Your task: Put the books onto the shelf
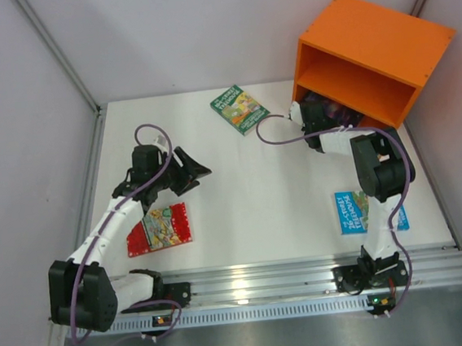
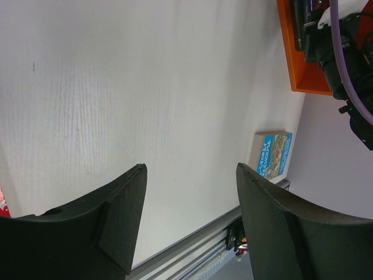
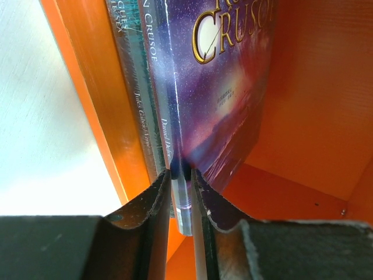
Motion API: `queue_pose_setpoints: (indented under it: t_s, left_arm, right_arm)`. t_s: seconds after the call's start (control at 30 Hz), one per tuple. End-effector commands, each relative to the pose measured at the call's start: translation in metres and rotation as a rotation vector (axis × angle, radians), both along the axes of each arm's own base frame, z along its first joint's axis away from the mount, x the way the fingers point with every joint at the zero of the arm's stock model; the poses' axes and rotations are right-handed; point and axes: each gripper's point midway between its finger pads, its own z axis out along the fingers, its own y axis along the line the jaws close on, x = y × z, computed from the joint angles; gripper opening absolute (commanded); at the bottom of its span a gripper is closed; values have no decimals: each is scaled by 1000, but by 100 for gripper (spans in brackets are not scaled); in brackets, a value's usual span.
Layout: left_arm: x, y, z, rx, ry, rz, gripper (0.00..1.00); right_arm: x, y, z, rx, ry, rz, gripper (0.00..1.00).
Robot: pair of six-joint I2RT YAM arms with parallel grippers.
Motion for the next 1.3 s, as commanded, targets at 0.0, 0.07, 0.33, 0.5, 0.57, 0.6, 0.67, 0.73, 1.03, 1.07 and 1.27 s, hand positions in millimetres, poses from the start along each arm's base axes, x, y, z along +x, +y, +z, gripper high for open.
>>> queue_pose_setpoints:
  t_s: [0.0,0.07,0.33,0.5,0.57,0.6,0.67,0.73,1.03,1.07,1.27]
  left_arm:
    - [9,-2,14,5,-43,4,68]
    - [9,-2,13,5,-40,4,68]
    - [8,-5,13,7,-40,-2,68]
    - [8,-5,12,10,-39,-1,68]
    - [8,-6,12,10,-39,-3,68]
    - [8,-6,12,11,-40,-3,68]
    - [8,-6,11,12,-38,-4,68]
    - [8,-7,12,11,-39,-4,68]
    - [9,-8,11,14,-37,-7,68]
    - [9,-8,11,15,-41,-7,68]
    - [9,-6,14,27,-51,-4,68]
  right_arm:
    - [21,-6,18,21,-84,-15,19]
    - [22,-9,20,20,-88,-21,19]
    - [24,-9,20,11,-87,-17,20]
    - [26,-9,21,8,-90,-20,20]
    - [27,-9,21,7,-91,-17,20]
    - [27,-9,22,6,-92,-18,20]
    - [27,-8,22,10,-94,-16,21]
    - [27,-8,22,9,-92,-15,22]
    - [24,-3,22,40,-94,-11,36]
    - [24,-2,23,44,-97,-9,37]
    - [15,5,39,92,-130,-14,44]
